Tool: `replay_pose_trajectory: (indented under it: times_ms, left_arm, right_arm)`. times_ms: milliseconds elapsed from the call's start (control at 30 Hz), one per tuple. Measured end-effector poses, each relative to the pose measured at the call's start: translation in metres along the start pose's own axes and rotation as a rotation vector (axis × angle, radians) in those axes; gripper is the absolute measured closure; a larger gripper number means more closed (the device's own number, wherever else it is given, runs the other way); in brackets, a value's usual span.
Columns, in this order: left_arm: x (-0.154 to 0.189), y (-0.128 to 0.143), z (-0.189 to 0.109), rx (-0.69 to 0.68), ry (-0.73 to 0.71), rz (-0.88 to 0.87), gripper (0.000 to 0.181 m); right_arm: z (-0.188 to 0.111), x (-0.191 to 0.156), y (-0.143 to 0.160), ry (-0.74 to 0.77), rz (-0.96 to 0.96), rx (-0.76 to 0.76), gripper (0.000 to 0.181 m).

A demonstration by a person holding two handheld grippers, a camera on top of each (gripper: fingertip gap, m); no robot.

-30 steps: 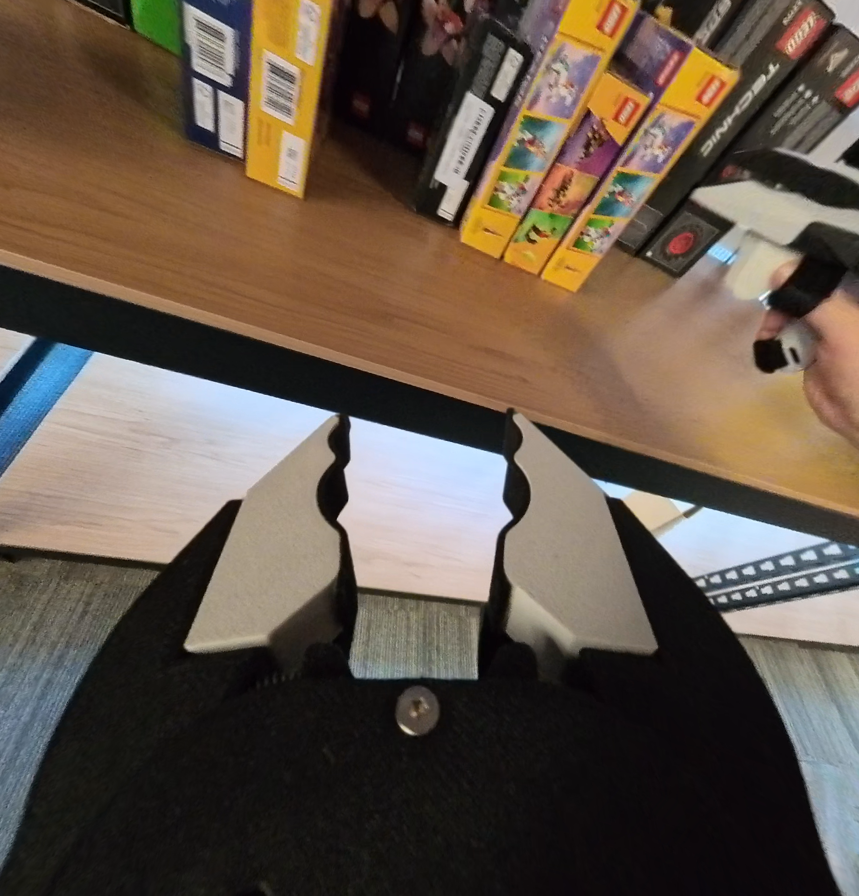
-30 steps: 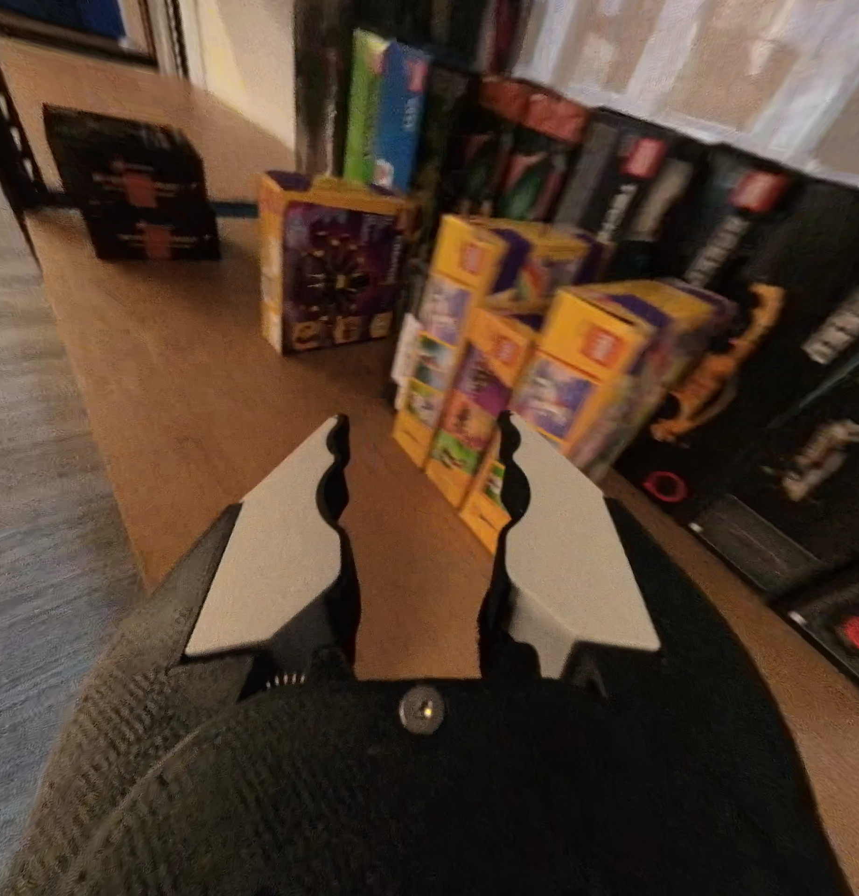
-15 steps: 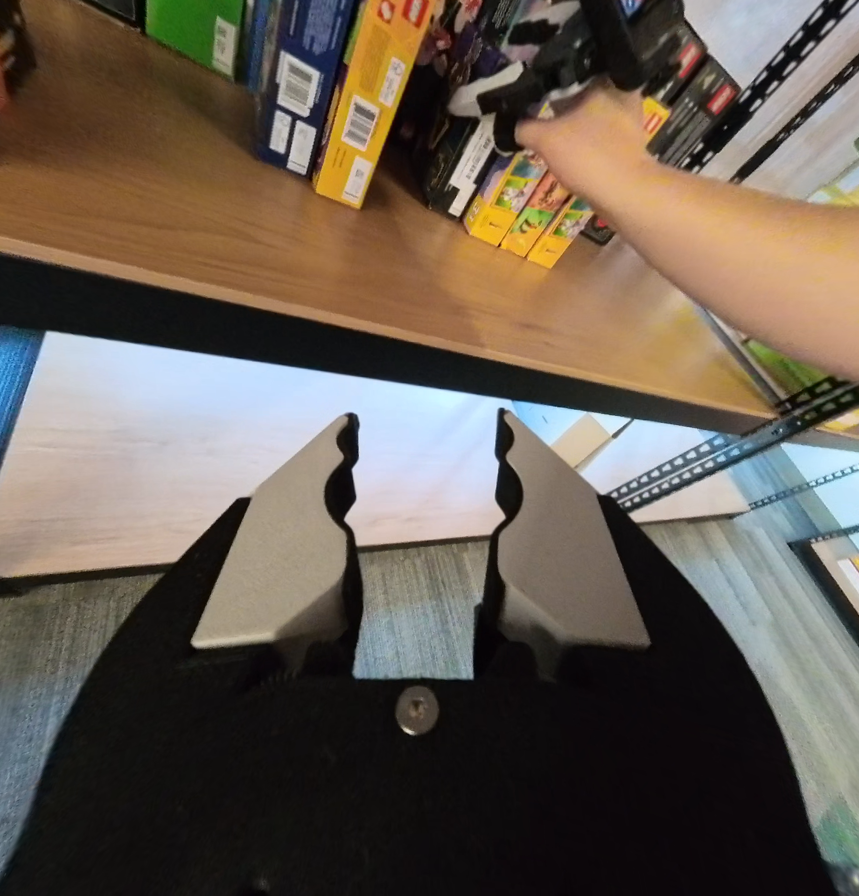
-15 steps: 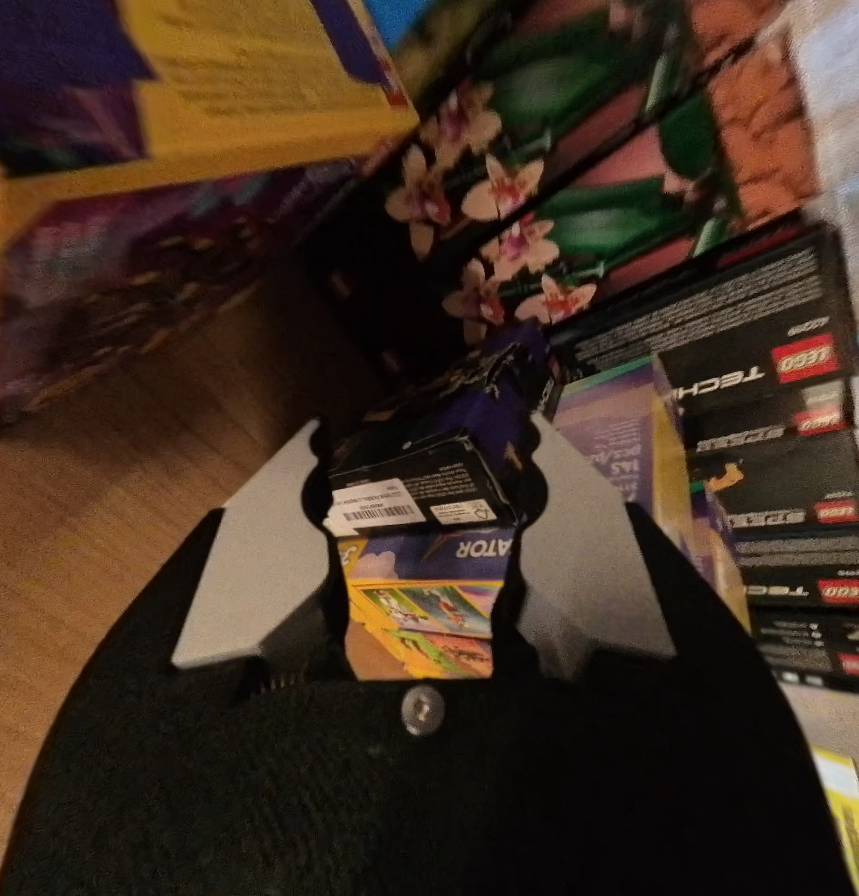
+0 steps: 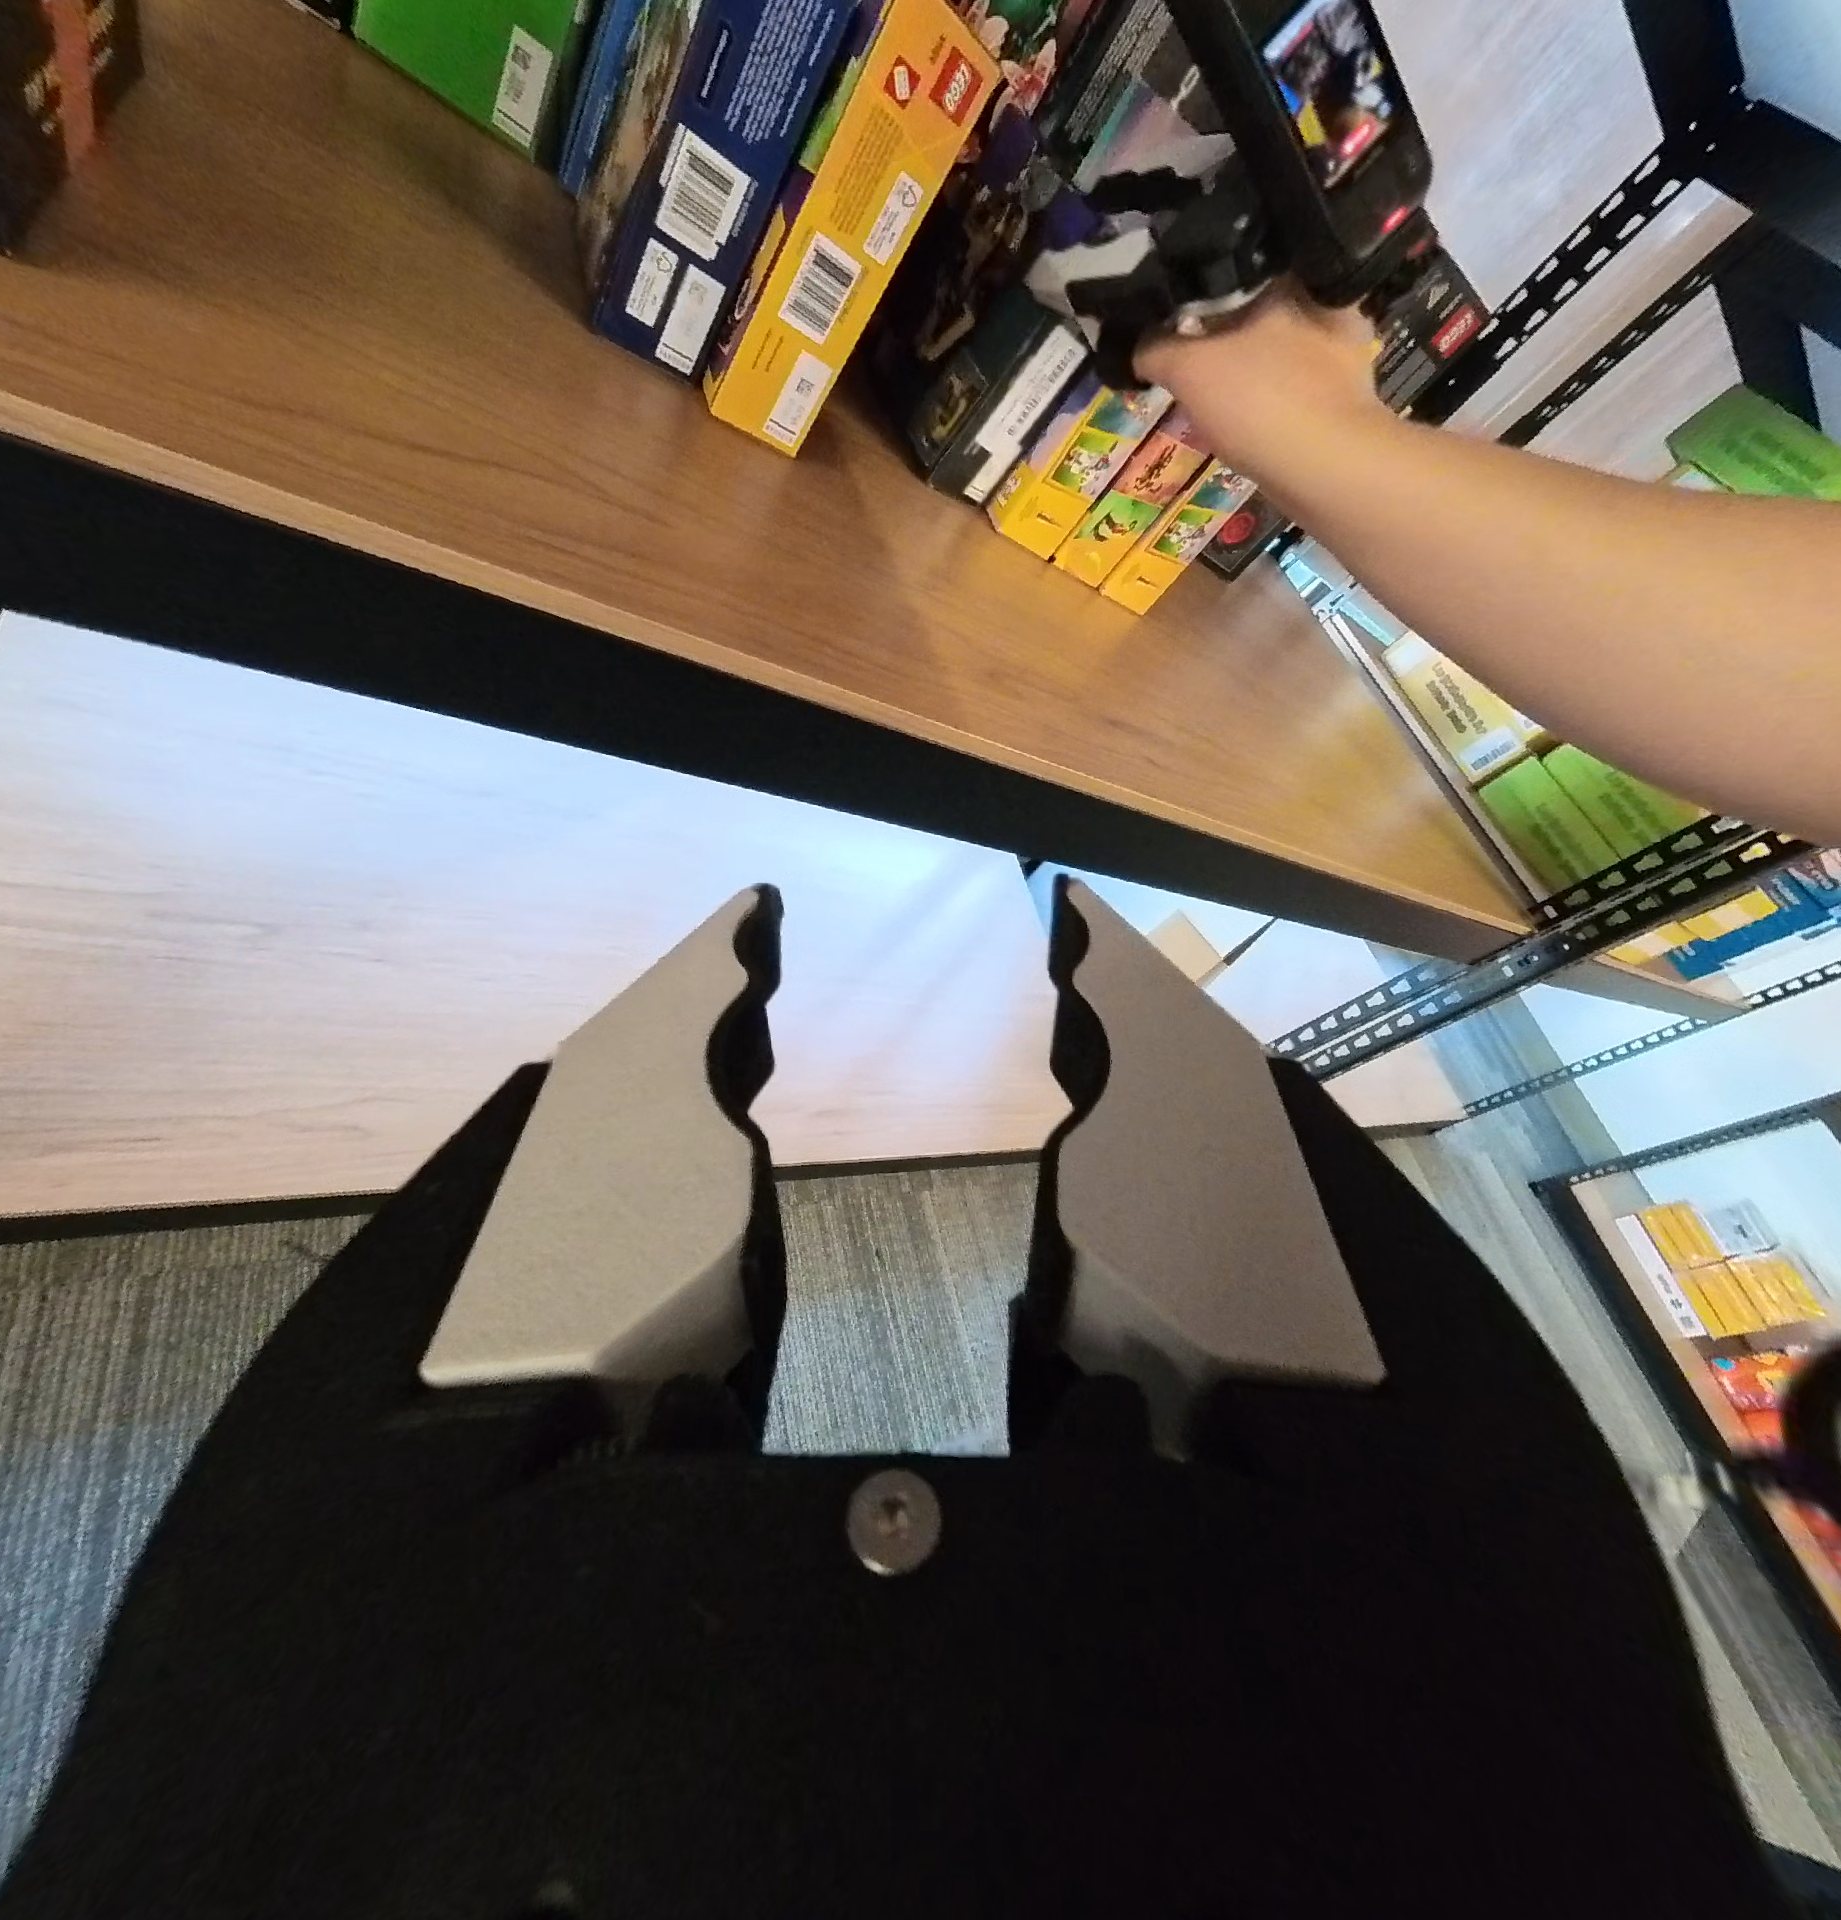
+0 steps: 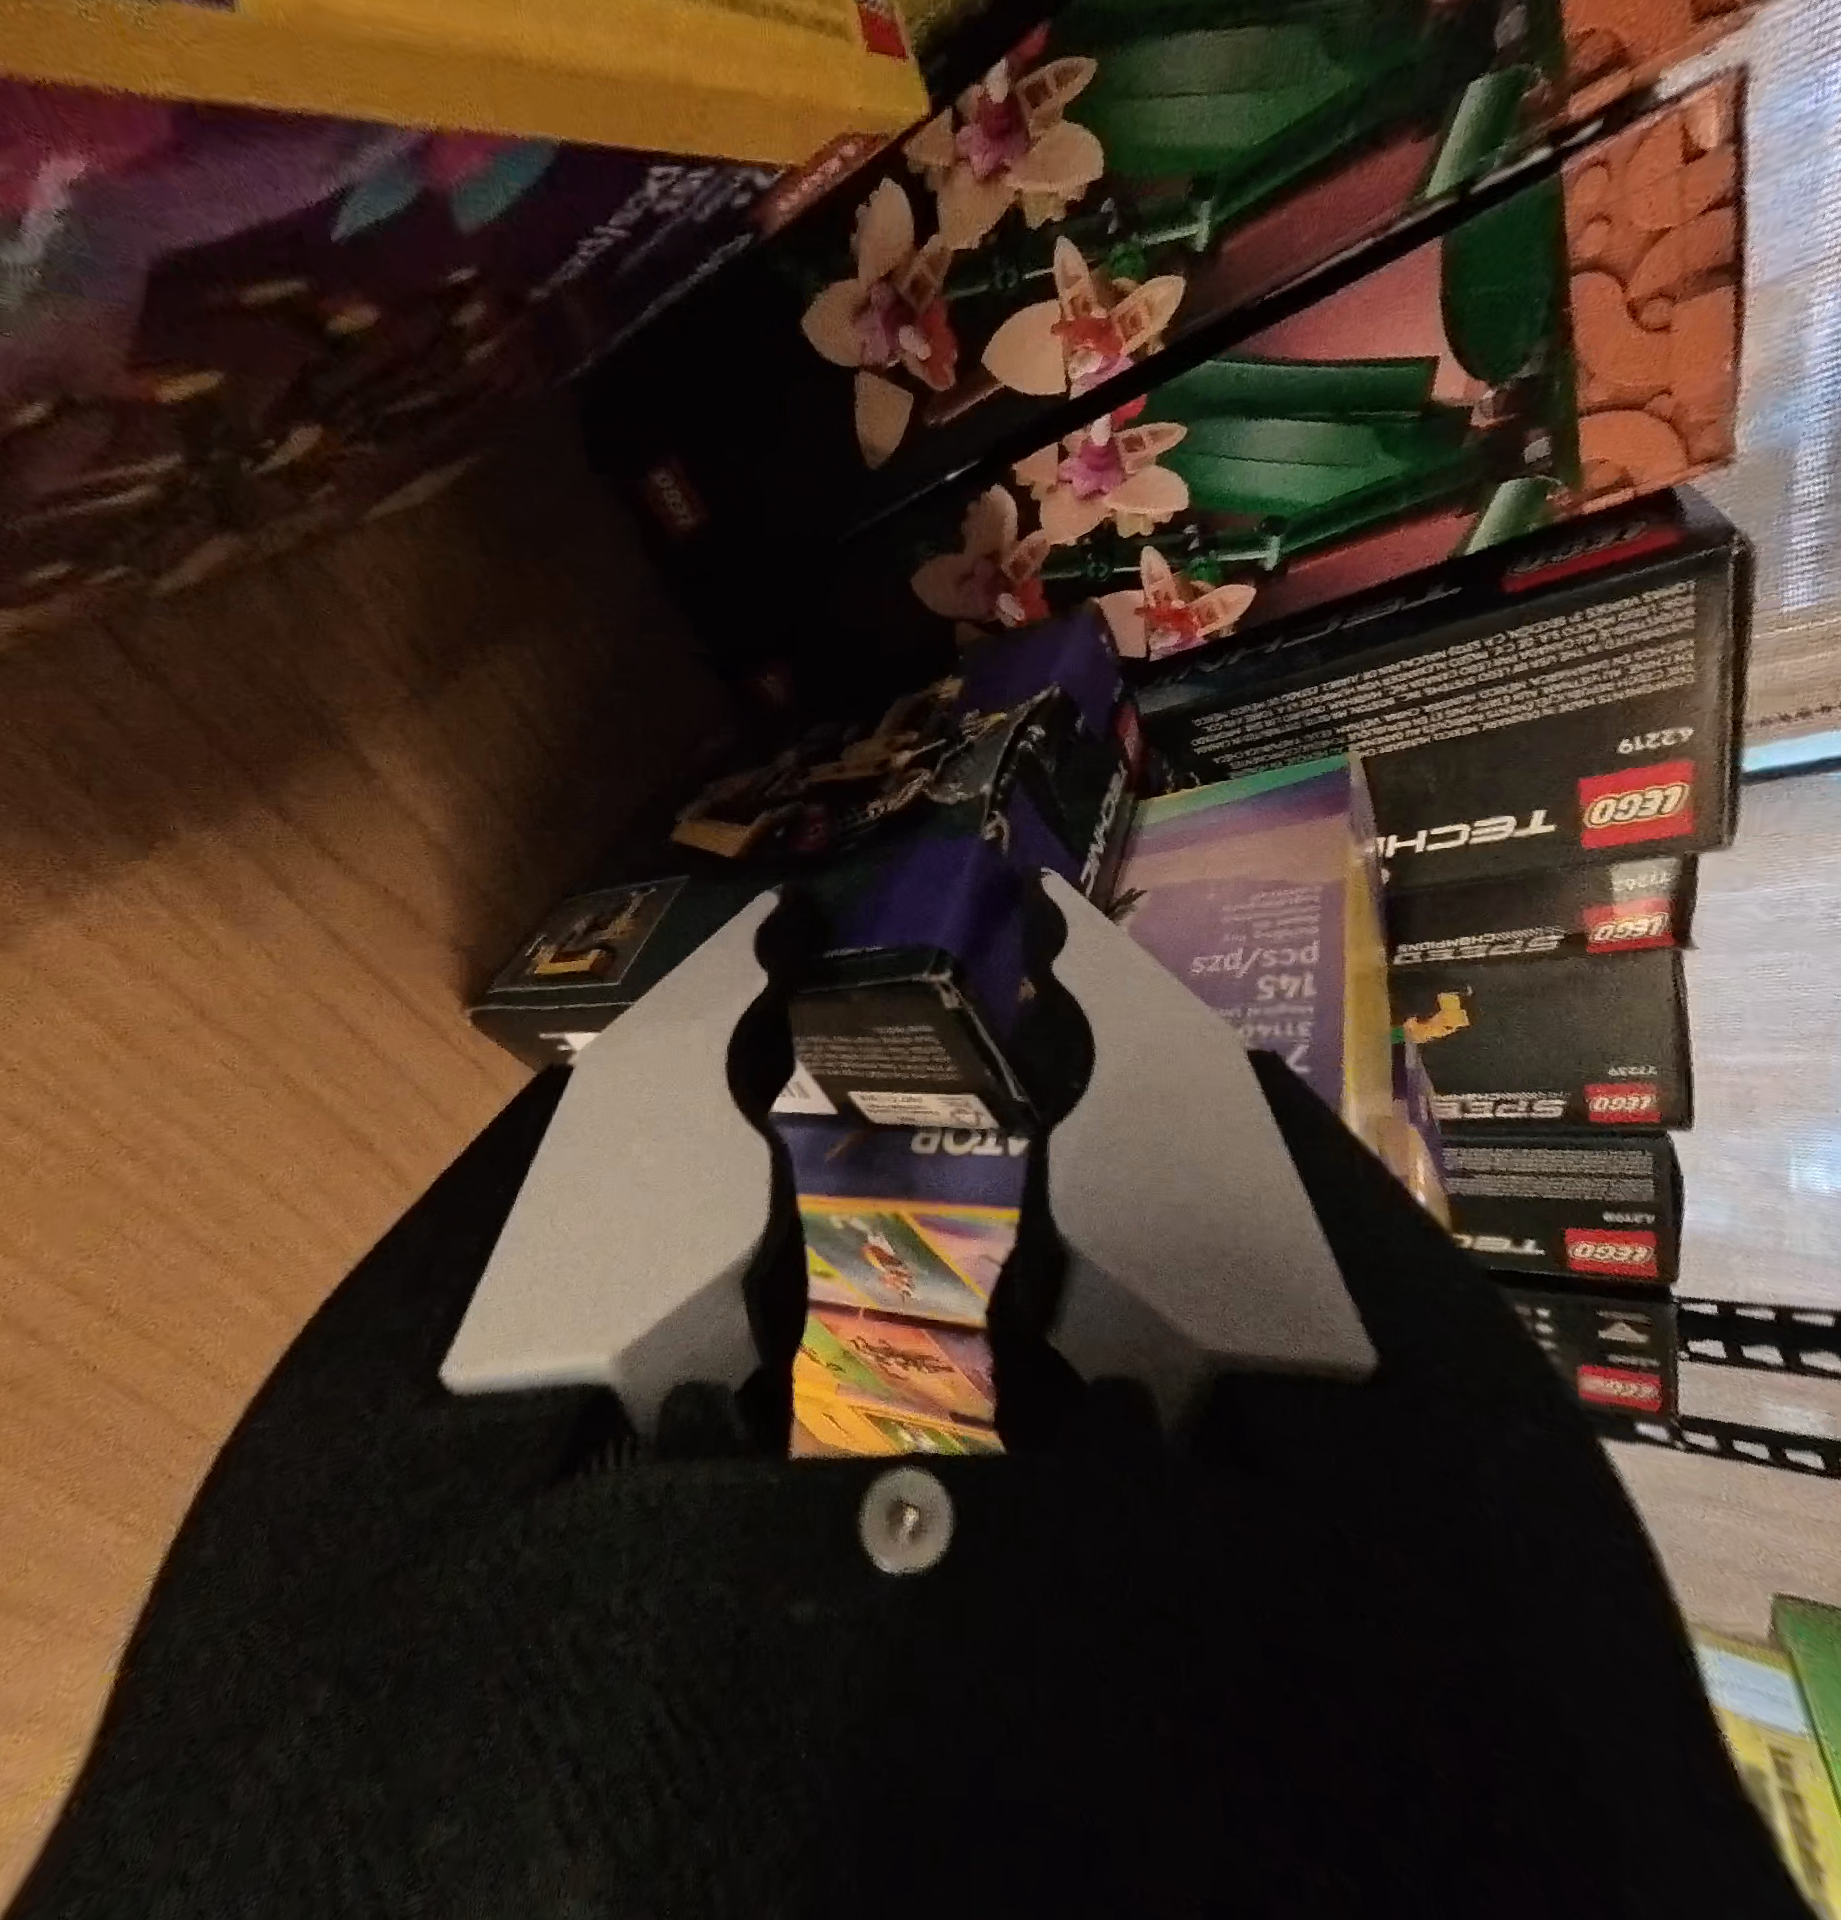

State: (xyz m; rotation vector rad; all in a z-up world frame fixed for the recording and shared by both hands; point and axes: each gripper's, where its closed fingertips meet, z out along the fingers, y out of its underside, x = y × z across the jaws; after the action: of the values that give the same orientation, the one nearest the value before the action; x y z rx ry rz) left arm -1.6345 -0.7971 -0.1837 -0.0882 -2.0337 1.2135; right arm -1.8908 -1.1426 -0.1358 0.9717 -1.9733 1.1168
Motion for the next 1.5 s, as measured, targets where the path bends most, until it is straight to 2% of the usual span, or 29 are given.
replay_pose_trajectory:
  times_ms: [67, 200, 467, 533, 667, 767, 867, 933, 1033, 1167, 1233, 1300, 1400, 1500]
  left_arm:
    - [-0.002, 0.0, 0.0, -0.004, 0.001, 0.003, 0.131]
    - [-0.008, -0.004, 0.0, -0.008, -0.009, 0.0, 0.131]
    - [-0.016, -0.03, 0.001, 0.021, -0.016, 0.003, 0.132]
    - [-0.019, -0.036, -0.003, 0.029, -0.022, 0.007, 0.131]
    - [-0.036, -0.051, -0.016, 0.053, -0.063, 0.032, 0.13]
    - [-0.062, -0.064, -0.025, 0.071, -0.137, 0.084, 0.122]
    - [-0.094, -0.083, -0.024, 0.086, -0.264, 0.185, 0.102]
    - [-0.107, -0.103, -0.013, 0.1, -0.307, 0.263, 0.098]
    - [-0.128, -0.13, 0.015, 0.097, -0.403, 0.393, 0.091]
    - [-0.164, -0.153, 0.052, 0.107, -0.53, 0.432, 0.087]
    - [-0.187, -0.151, 0.07, 0.051, -0.585, 0.45, 0.082]
    - [-0.211, -0.14, 0.081, -0.039, -0.643, 0.397, 0.086]
    - [-0.219, -0.134, 0.097, -0.045, -0.602, 0.35, 0.09]
    - [-0.227, -0.139, 0.106, -0.067, -0.612, 0.442, 0.095]
  right_arm:
    - [-0.002, -0.004, 0.0, -0.023, 0.0, 0.006, 0.134]
    - [-0.013, -0.007, 0.0, -0.054, 0.009, 0.012, 0.136]
    - [-0.053, -0.022, 0.006, -0.167, 0.071, 0.087, 0.134]
    - [-0.065, -0.015, 0.006, -0.16, 0.134, 0.117, 0.133]
    - [-0.086, 0.003, 0.015, -0.141, 0.345, 0.137, 0.113]
    - [-0.093, 0.004, 0.024, -0.15, 0.513, 0.148, 0.1]
    - [-0.092, -0.019, 0.035, -0.209, 0.668, 0.147, 0.096]
    - [-0.092, -0.043, 0.032, -0.266, 0.766, 0.186, 0.096]
    - [-0.102, -0.075, 0.017, -0.321, 0.831, 0.285, 0.099]
    - [-0.129, -0.119, -0.005, -0.436, 0.828, 0.356, 0.102]
    - [-0.145, -0.143, -0.016, -0.538, 0.827, 0.365, 0.102]
    - [-0.162, -0.161, -0.025, -0.619, 0.798, 0.385, 0.102]
    - [-0.179, -0.179, -0.027, -0.689, 0.734, 0.394, 0.102]
    - [-0.182, -0.191, -0.018, -0.708, 0.725, 0.358, 0.103]
